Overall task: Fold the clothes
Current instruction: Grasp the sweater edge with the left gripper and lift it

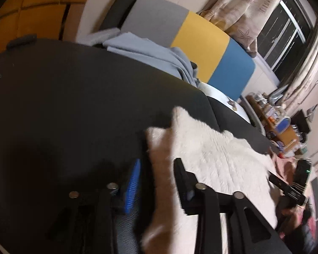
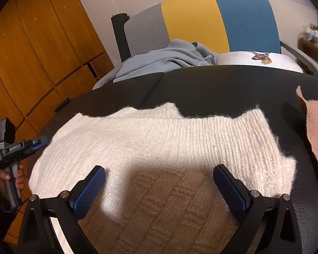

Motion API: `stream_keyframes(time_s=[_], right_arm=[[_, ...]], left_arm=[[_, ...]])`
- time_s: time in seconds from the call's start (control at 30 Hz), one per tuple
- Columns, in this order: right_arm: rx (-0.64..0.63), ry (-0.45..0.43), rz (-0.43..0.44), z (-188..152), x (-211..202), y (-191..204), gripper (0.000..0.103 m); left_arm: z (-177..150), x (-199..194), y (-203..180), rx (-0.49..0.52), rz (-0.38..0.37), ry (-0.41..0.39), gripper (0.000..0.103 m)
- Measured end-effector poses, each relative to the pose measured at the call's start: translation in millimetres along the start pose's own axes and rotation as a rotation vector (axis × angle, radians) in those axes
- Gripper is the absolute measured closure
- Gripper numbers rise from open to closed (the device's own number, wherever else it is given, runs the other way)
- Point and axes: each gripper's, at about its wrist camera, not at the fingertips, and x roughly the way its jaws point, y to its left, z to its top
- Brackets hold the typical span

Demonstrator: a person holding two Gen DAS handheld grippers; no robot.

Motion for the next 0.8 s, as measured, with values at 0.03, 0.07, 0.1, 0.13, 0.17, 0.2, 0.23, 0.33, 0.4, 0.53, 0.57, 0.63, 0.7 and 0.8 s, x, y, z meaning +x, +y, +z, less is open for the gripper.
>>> stream_keyframes(time_s=[0.03, 0.07, 0.1, 0.13, 0.17, 0.2, 0.23, 0.33, 0.4, 0.53, 0.57, 0.63, 0.7, 0.8], right_arm=[[-0.001, 0.001, -0.002, 0.2, 0.1, 0.1, 0.0], [-0.003, 0.001, -0.005, 0.4, 0.2, 0.6, 0.0], [-0.006, 0.003, -0.008, 0.6, 0.4, 1.3, 0.0], [-0.009, 0.004, -0.013, 0.6, 0.5, 2.0, 0.0], [-0.012, 0.005, -0.017, 0.6, 0.6, 2.7, 0.0], [-0.016, 0.007, -0.022, 0.7, 0.7, 3.4, 0.0], [-0.019, 0.008, -0.026, 0.8, 0.9, 4.0, 0.0], [-0.026, 0.012, -0.035, 1.1, 1.3, 5.4, 0.0], [-0.031, 0.014, -0.041, 1.2, 1.6, 6.3, 0.0], [-0.039, 0.018, -0.051, 1.3, 2.4, 7.6, 0.0], [-0.04, 0.019, -0.052, 1.3, 2.5, 7.7, 0.0], [-0.039, 0.018, -0.051, 1.6, 2.4, 7.5, 0.0], [-0.037, 0.017, -0.048, 1.8, 2.0, 7.2, 0.0], [-0.032, 0.014, -0.043, 1.6, 1.5, 6.8, 0.0]], left_arm=[[2.2, 3.4, 6.5, -0.02, -0.03, 0.026, 0.061], [3.4, 7.4, 12.7, -0.041, -0.067, 0.052, 0.059], [4.7, 12.0, 18.3, -0.064, -0.108, 0.075, 0.058], [5.9, 17.3, 23.3, -0.09, -0.152, 0.093, 0.058], [7.3, 22.6, 27.8, -0.114, -0.196, 0.108, 0.056], [8.8, 27.9, 31.0, -0.132, -0.229, 0.119, 0.054], [10.1, 33.0, 33.2, -0.143, -0.254, 0.127, 0.053], [14.3, 50.8, 36.3, -0.134, -0.287, 0.167, 0.052], [17.7, 56.7, 34.2, -0.109, -0.308, 0.175, 0.052], [22.5, 67.5, 26.9, -0.086, -0.337, 0.226, 0.052], [23.1, 69.9, 25.8, -0.086, -0.344, 0.235, 0.052], [23.5, 72.8, 23.6, -0.092, -0.357, 0.244, 0.055], [23.9, 76.2, 17.5, -0.082, -0.355, 0.252, 0.057], [20.8, 79.0, 8.9, -0.078, -0.322, 0.253, 0.074]])
